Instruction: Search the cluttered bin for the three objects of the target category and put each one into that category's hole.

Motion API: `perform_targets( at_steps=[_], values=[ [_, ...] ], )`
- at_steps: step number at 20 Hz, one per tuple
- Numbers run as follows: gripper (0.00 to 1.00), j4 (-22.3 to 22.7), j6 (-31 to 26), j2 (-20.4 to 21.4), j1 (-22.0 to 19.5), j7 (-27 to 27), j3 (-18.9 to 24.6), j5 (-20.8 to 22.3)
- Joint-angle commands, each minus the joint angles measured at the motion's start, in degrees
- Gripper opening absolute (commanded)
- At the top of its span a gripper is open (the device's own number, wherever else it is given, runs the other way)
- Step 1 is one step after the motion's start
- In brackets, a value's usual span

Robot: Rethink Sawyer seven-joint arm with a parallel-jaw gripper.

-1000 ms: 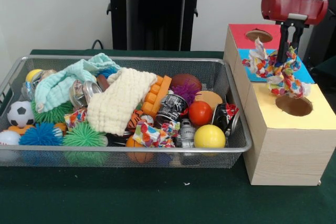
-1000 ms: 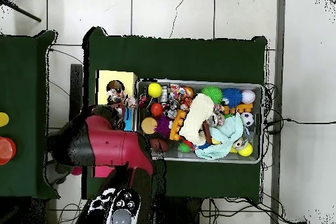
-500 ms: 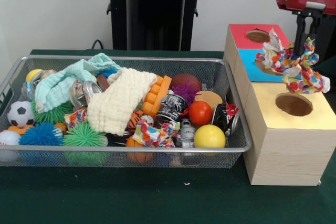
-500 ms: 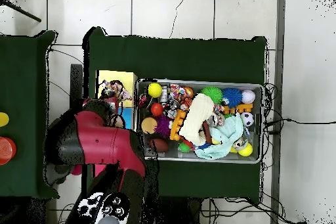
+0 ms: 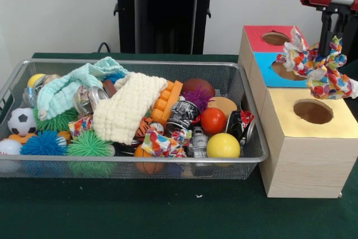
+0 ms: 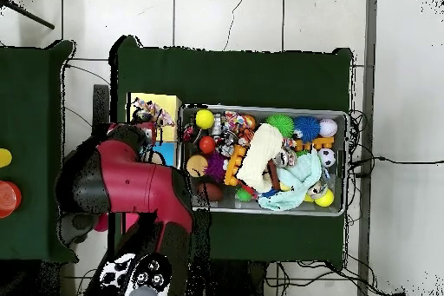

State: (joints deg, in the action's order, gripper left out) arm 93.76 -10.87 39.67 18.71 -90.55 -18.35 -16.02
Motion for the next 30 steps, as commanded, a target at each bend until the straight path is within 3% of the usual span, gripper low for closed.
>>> perform_targets(
  at_steps=[1,11,30],
  values=[
    [0.00,0.3,-4.5,-2.9,-1.4,-13.9,1.9,-2.5],
    [0.00,1.8,-5.2,-3.6,-1.8,-13.2,2.5,-2.4],
    [0.00,7.0,0.3,-4.9,-4.4,-11.6,5.9,0.0]
  ],
)
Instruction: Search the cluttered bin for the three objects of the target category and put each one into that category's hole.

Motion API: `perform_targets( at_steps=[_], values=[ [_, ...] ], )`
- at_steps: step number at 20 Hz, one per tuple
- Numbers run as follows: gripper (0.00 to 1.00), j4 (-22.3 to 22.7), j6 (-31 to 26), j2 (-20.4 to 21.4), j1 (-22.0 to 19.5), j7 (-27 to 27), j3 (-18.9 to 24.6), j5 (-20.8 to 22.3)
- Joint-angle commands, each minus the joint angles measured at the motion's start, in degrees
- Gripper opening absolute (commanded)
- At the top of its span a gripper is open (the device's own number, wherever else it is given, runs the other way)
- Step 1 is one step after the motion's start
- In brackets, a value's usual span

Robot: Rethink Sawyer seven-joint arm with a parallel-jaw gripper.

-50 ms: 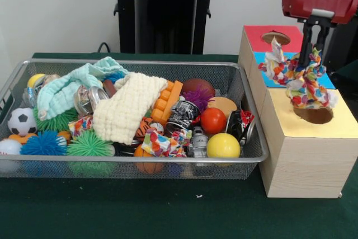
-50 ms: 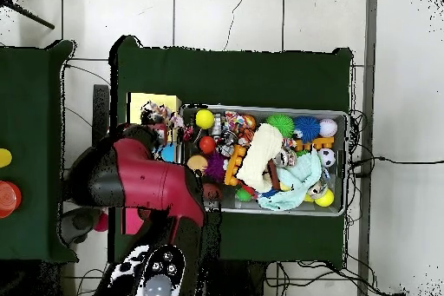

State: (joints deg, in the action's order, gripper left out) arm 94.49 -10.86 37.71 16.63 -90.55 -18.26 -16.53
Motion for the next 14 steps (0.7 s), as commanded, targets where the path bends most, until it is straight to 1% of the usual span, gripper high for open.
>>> perform_targets(
  at_steps=[1,3,8,14],
  values=[
    [0.00,6.5,0.5,-3.0,-2.5,-11.7,6.0,0.5],
    [0.00,6.5,-0.8,-2.7,-2.6,-12.0,6.2,-0.2],
    [0.00,5.7,-6.8,-1.9,-1.7,-13.7,5.6,-2.7],
    [0.00,5.9,-8.6,-1.5,-1.5,-13.9,5.8,-3.5]
  ],
)
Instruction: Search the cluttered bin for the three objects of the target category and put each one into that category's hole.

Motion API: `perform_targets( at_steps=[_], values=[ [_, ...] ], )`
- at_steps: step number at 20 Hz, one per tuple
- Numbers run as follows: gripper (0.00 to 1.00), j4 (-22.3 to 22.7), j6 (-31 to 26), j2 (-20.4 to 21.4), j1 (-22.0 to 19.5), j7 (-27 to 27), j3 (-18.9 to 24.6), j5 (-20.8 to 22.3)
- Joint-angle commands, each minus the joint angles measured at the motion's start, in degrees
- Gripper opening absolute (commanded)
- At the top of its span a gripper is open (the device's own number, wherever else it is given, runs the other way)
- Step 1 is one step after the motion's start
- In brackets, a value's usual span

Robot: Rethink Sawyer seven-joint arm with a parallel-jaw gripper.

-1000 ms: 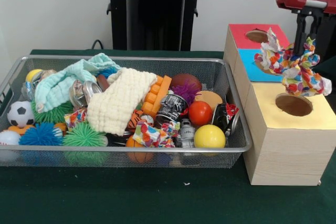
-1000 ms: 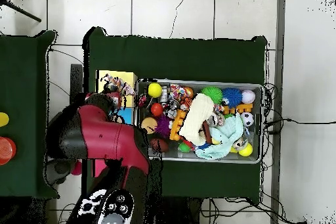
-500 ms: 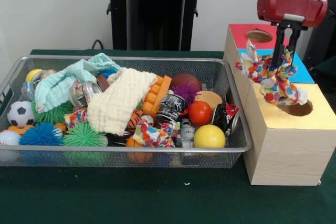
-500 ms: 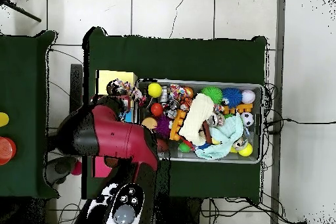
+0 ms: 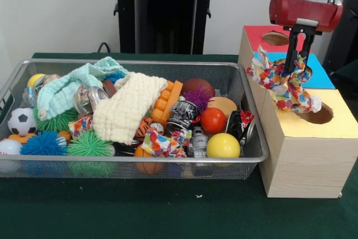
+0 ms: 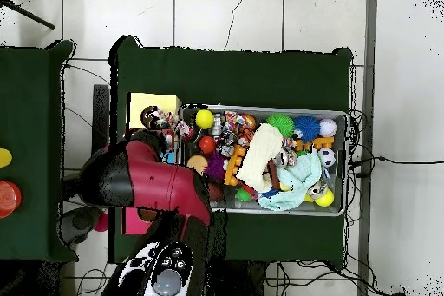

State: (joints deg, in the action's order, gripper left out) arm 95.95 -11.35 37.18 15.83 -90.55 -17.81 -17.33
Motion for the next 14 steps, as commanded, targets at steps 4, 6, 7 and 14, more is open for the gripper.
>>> perform_targets(
  at_steps=[4,6,7,14],
  values=[
    [0.00,3.4,-10.0,-0.9,0.5,-14.7,4.2,-3.3],
    [0.00,3.3,-10.2,-1.1,0.7,-14.9,4.2,-3.6],
    [0.00,3.0,-10.5,-1.2,1.0,-15.1,3.9,-3.8],
    [0.00,1.4,-10.8,-2.4,2.6,-16.0,2.8,-4.7]
  ],
)
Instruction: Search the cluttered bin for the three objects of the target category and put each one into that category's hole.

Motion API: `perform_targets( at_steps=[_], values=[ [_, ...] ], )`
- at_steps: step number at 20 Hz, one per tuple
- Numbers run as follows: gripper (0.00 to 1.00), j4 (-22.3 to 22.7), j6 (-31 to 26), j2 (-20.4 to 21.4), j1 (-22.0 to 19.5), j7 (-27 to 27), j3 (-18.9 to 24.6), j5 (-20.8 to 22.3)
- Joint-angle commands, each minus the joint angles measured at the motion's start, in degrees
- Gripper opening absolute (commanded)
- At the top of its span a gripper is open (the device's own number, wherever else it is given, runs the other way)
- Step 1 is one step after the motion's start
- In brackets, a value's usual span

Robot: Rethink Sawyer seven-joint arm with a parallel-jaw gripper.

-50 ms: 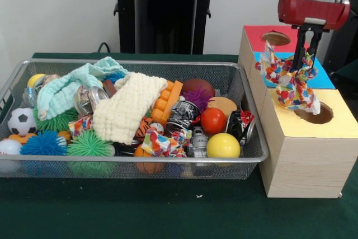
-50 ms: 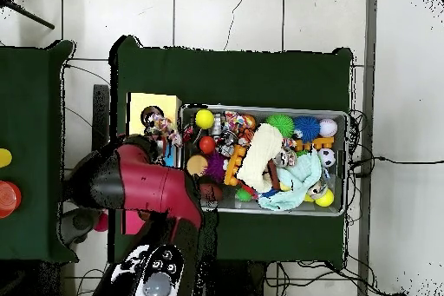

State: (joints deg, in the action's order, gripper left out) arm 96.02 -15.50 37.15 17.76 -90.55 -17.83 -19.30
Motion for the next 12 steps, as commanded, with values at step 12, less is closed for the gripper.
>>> perform_targets(
  at_steps=[12],
  values=[
    [0.00,1.4,0.9,-2.7,0.8,-14.7,3.9,-3.0]
  ],
)
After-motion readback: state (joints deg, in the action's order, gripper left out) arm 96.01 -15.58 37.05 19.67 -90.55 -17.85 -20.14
